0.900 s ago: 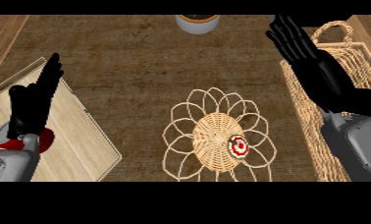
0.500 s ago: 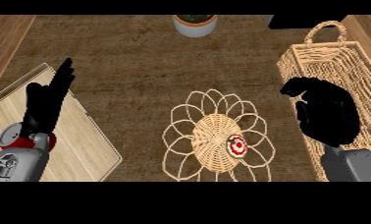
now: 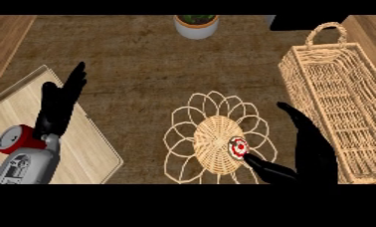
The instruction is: Pick the cupcake from the placemat and place it in the basket
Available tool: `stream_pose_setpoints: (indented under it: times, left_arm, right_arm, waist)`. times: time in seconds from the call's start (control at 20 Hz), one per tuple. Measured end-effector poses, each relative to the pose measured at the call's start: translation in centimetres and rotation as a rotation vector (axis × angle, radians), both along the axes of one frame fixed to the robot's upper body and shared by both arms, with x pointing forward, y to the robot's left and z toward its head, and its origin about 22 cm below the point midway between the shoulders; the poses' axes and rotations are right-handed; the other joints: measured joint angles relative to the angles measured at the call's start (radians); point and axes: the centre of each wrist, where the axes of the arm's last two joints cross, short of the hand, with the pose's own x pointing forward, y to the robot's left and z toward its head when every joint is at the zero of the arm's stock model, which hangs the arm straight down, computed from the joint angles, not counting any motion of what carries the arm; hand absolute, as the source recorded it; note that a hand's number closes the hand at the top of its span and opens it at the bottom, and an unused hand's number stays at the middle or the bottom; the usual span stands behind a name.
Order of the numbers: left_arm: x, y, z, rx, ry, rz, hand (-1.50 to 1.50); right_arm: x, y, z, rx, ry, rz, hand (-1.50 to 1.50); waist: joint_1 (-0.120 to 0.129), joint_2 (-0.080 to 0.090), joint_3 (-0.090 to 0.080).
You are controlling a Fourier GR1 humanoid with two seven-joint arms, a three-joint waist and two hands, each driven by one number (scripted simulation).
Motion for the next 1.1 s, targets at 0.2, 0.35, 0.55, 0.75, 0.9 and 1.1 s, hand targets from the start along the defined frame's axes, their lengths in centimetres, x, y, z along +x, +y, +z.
stream_pose_setpoints:
  times: [0.2,0.35,0.55,0.75,0.9,1.1]
  left_arm:
    - [-0.1,0.3,0.1,-0.004,0.002,0.003,0.0]
    - [0.0,0.3,0.2,-0.002,0.0,0.007,0.0]
    - [-0.1,0.2,0.0,-0.003,0.006,-0.003,0.0]
    - [0.2,-0.1,0.5,-0.004,-0.002,-0.017,0.0]
    - [0.1,-0.7,0.2,-0.006,-0.001,-0.022,0.0]
    - [0.4,-0.9,0.2,-0.008,0.004,-0.034,0.0]
  right_arm:
    - [-2.3,-4.3,0.1,-0.272,0.132,-0.174,-1.5]
    - [-4.4,-7.3,1.0,-0.489,0.248,-0.194,-1.5]
    - [-6.8,-8.9,3.3,-0.7,0.415,-0.105,-1.5]
    - [-8.5,-8.0,7.5,-0.796,0.523,-0.005,-1.5]
    - [-9.4,-6.8,10.3,-0.83,0.575,0.03,-1.5]
    - [-10.0,-5.8,12.7,-0.834,0.62,0.028,-1.5]
  waist:
    - [-0.006,-0.002,-0.004]
    - [-0.008,-0.001,-0.006]
    - [0.0,0.001,-0.006]
    - [0.01,0.003,-0.004]
    - [0.02,0.004,-0.001]
    - [0.03,0.005,0.001]
